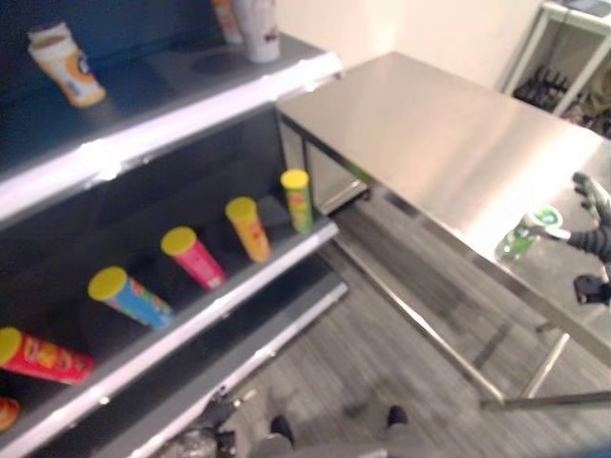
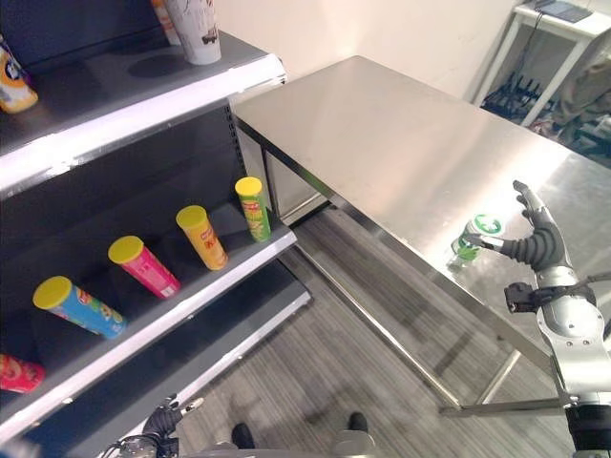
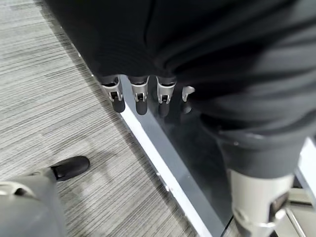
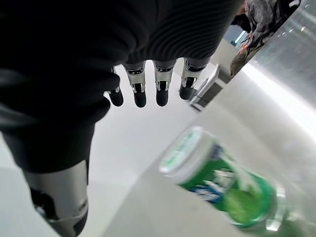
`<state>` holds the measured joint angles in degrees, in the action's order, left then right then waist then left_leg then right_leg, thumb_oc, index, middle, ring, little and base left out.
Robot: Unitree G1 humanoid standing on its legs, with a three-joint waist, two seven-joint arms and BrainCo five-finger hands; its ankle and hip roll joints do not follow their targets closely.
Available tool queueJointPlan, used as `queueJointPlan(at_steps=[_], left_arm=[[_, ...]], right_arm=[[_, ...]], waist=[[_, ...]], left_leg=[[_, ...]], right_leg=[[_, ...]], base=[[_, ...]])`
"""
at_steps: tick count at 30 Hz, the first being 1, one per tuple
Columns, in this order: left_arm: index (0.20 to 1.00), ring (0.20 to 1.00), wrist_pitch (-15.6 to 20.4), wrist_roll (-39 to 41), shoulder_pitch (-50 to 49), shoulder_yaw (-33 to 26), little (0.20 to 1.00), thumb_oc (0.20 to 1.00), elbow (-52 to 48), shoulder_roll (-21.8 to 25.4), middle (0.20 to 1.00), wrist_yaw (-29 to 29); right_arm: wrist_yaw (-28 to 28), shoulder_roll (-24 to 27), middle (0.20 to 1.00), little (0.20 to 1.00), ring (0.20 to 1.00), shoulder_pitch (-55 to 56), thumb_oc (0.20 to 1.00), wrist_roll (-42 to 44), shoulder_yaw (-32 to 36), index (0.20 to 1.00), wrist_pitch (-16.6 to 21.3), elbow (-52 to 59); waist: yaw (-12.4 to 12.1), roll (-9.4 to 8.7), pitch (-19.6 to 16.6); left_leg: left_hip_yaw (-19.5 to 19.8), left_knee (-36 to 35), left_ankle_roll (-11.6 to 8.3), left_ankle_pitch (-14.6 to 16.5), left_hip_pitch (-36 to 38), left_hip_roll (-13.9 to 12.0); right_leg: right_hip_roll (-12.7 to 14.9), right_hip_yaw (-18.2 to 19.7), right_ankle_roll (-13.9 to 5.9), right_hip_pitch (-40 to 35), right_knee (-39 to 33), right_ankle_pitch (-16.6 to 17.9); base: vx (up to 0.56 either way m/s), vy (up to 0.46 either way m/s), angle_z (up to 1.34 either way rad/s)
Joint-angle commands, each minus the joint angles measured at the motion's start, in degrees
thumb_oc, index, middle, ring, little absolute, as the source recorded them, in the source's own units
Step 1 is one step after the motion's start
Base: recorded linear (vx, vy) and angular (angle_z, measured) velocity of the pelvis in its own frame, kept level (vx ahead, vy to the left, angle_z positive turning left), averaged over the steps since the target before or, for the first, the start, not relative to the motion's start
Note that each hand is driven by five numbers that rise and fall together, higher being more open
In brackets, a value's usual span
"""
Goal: Put the goods on the table back onto the shelves and tidy them up.
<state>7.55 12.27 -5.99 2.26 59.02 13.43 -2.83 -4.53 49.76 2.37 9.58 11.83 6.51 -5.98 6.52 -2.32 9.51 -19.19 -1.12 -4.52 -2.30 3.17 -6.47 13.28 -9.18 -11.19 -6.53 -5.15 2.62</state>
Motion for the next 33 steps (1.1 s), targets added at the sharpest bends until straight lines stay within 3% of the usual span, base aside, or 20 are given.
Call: queueJointPlan(at_steps=[1,11,33], left_arm=[[1.0,1.0,1.5,-1.9,2.9,0.2,1.0,1.0,1.4,2.0,1.0,-0.2],[1.0,1.0,1.3,-2.5,2.9,1.2,1.0,1.0,1.5,1.9,1.0,0.5],[1.0,1.0,1.0,-2.4,2.3,2.9,1.0,1.0,1.4,2.7,1.0,1.4]], right_arm=[[-1.1,0.3,1.0,1.0,1.0,-1.4,1.0,-1.3,4.1,1.0,1.8,1.6],[-1.1,-1.3,1.0,1.0,1.0,-1.2,1.0,-1.5,2.9,1.0,1.6,0.4],[-2.2,-1.5,1.0,1.0,1.0,-5.2,1.0,1.5,-0.5,1.0,0.9,-11.8]], waist=[[-1.0,-2.66,-1.5],[-0.6,-1.2,-1.0],[-2.0,0.24,-1.2]], left_leg=[[-0.5,3.7,-3.3,4.9,1.9,-4.3],[-0.4,3.9,-4.24,4.3,3.4,-5.5],[0.7,1.7,-5.25,2.6,4.8,-5.9]], right_leg=[[-1.9,-1.9,0.06,2.5,2.3,-3.4],[-3.5,-3.5,1.75,-0.6,1.8,-5.6],[-4.7,-6.1,2.81,-2.5,1.8,-7.0]], base=[[0.05,-0.088,0.11],[0.04,-0.042,0.07],[0.03,-0.025,0.04]])
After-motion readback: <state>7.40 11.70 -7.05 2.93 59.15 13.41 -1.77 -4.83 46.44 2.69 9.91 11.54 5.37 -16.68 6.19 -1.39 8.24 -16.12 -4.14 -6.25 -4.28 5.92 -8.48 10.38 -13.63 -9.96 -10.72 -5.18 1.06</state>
